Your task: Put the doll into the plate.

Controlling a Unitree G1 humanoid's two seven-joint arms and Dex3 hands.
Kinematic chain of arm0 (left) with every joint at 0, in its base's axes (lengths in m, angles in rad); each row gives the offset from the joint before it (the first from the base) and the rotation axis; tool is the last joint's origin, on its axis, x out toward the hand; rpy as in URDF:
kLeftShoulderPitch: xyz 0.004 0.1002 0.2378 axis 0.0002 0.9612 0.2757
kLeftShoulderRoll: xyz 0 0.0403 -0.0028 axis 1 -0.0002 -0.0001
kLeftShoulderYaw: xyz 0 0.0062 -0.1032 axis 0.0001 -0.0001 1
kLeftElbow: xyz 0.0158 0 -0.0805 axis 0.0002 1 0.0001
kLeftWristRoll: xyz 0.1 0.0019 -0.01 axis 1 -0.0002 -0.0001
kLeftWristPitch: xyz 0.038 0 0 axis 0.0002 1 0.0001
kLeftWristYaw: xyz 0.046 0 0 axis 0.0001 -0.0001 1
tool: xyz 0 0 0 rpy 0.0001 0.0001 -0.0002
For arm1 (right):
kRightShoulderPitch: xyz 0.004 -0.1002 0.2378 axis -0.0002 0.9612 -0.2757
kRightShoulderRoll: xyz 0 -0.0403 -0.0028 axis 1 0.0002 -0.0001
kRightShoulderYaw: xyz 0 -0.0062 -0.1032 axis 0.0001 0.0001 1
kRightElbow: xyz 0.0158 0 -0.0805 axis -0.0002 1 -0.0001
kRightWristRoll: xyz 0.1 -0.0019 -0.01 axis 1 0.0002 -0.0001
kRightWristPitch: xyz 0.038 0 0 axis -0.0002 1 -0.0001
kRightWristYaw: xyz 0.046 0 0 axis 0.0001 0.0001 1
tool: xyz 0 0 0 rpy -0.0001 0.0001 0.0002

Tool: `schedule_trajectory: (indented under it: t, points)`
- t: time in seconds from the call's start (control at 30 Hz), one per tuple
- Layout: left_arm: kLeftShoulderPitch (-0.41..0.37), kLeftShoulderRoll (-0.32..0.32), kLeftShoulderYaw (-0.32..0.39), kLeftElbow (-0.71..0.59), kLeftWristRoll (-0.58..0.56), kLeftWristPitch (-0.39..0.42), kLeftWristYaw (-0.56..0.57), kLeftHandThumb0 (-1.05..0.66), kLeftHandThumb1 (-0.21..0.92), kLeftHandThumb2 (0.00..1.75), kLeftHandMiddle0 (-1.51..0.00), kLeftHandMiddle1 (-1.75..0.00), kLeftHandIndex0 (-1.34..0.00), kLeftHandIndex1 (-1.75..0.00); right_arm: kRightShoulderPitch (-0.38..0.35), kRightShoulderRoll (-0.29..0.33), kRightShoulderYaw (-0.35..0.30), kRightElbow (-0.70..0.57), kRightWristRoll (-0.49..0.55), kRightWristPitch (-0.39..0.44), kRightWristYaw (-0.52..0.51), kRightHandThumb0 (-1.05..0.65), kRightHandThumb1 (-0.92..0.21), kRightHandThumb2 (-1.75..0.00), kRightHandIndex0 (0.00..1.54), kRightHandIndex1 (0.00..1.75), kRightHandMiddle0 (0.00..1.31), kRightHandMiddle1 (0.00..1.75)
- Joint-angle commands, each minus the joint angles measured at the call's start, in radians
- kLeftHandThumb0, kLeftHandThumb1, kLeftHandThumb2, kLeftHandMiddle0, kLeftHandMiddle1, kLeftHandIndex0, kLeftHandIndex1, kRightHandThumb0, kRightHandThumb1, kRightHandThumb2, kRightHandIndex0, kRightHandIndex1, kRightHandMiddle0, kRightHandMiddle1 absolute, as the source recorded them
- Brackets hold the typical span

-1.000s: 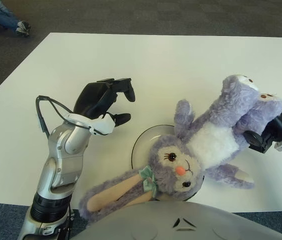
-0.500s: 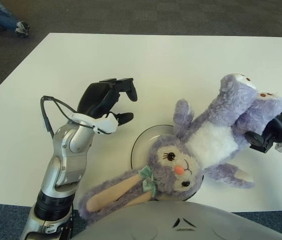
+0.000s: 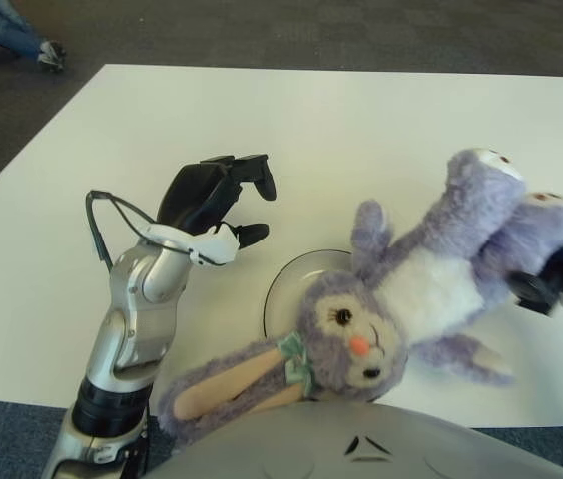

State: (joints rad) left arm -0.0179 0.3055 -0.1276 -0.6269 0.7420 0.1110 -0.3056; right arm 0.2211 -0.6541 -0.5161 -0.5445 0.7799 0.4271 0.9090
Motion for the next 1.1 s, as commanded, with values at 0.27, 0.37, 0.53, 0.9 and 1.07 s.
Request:
schedule_trajectory:
  t: [0.27,0.37,0.53,0.9,1.07]
  points:
    - [-0.013,-0.003,-0.015,0.006,0.022,0.014,0.0,-0.01,0.16,1.35,-0.68,-1.75,-0.79,-1.3,-0.2,-0.042,0.207,0.123,-0.267,-0.174,-0.041,-0.82,-0.66,-0.68,0.14,0.56,0.01,1.21]
    - [-0.016,-0.004,-0.02,0.005,0.029,0.018,-0.001,-0.01,0.16,1.35,-0.68,-1.75,-0.79,-1.3,-0.258,-0.096,0.269,0.217,-0.304,-0.207,0.06,-0.64,-0.34,-0.92,0.09,0.49,0.0,1.1]
    - [-0.019,-0.002,-0.027,0.004,0.04,0.026,-0.012,-0.01,0.17,1.35,-0.67,-1.75,-0.78,-1.31,-0.263,-0.144,0.266,0.197,-0.278,-0.191,0.125,-0.43,-0.13,-1.07,0.04,0.41,0.0,0.92]
    - [-0.017,-0.005,-0.045,-0.012,0.081,0.034,-0.017,-0.01,0.2,1.33,-0.66,-1.75,-0.75,-1.34,-0.305,-0.176,0.288,0.095,-0.293,-0.08,0.052,-0.17,-0.06,-1.2,0.06,0.34,0.0,0.81]
    - [-0.014,-0.013,-0.05,-0.024,0.078,0.051,-0.035,-0.01,0.2,1.33,-0.66,-1.75,-0.73,-1.35,-0.302,-0.158,0.302,0.086,-0.349,-0.125,0.012,-0.3,-0.14,-1.14,0.12,0.39,0.0,0.82]
